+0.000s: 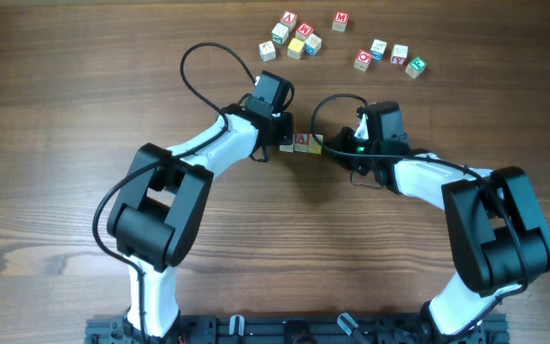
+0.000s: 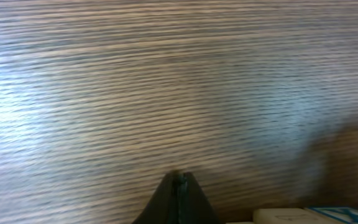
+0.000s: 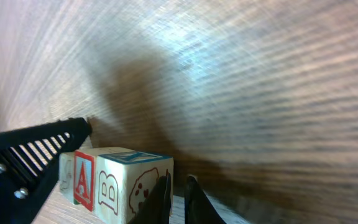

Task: Form a horizontal line

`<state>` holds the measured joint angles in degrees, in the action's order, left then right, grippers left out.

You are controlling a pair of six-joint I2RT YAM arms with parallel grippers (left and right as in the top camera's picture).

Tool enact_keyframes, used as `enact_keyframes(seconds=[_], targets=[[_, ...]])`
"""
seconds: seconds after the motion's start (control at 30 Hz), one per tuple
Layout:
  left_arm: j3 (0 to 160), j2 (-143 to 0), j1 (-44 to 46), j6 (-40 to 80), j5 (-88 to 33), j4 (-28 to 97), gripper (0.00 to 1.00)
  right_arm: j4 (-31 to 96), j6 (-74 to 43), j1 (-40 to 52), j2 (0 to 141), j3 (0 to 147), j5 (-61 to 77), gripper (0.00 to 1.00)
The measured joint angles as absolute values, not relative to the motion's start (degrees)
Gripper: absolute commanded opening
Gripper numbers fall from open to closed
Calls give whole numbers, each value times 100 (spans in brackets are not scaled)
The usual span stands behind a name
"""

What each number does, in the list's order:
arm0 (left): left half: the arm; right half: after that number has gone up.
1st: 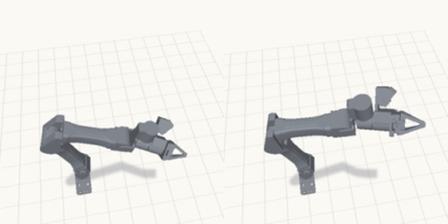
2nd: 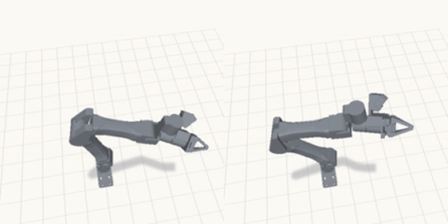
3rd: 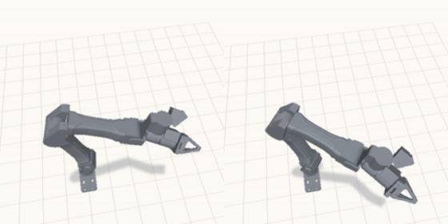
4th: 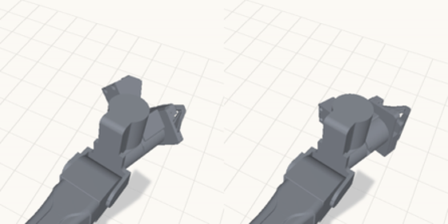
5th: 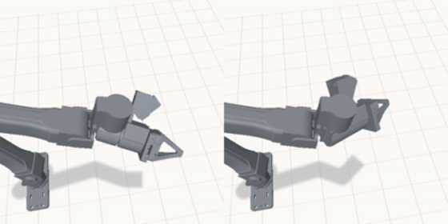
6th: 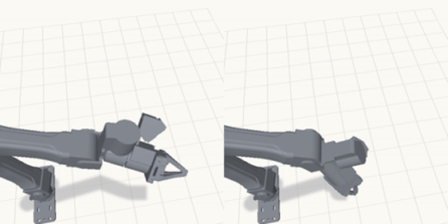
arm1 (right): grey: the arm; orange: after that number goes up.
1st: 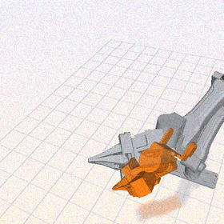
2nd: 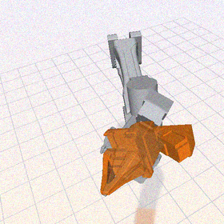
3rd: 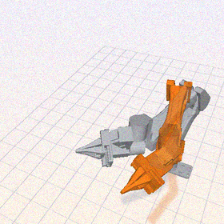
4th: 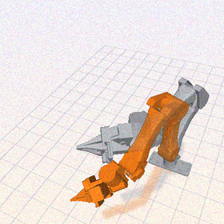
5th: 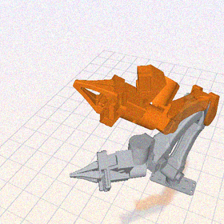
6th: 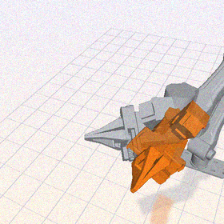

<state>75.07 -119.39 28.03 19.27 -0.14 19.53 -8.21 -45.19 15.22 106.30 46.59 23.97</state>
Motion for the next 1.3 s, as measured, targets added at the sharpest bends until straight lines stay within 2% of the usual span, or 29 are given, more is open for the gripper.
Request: enact_keyframes(seconds=[0.1, 0.27, 0.37, 0.43, 0.47, 0.8, 0.83, 0.93, 0.97, 1.3], targets=[[7406, -11883, 2829, 2038, 364, 1933, 17, -836, -4466, 1540, 10632, 4755, 2462, 9], [7360, -11854, 2689, 2099, 838, 1951, 31, -821, -4466, 1551, 10632, 4764, 2550, 8], [7354, -11854, 2547, 2104, 1033, 2021, 49, -821, -4462, 1551, 10632, 4764, 2550, 9], [7356, -11854, 2488, 2088, 1203, 2106, 72, -825, -4403, 1551, 10632, 4764, 2558, 9], [7356, -11852, 2475, 2130, 1245, 2145, 79, -825, -4372, 1551, 10632, 4764, 2571, 9], [7301, -11810, 2397, 2290, 1258, 2333, 81, -950, -4318, 1551, 10632, 4764, 2591, 9], [7258, -11793, 2397, 2307, 1262, 2294, 74, -950, -4318, 1551, 10632, 4764, 2591, 7], [7063, -11699, 2394, 2403, 1330, 2196, 16, -928, -4320, 1551, 10632, 4764, 2589, 5], [7026, -11675, 2383, 2462, 1347, 2189, 4, -882, -4324, 1551, 10632, 4768, 2585, 4], [6954, -11596, 2097, 2821, 1194, 2298, 4, -819, -4362, 1551, 10632, 4775, 2615, 6]])
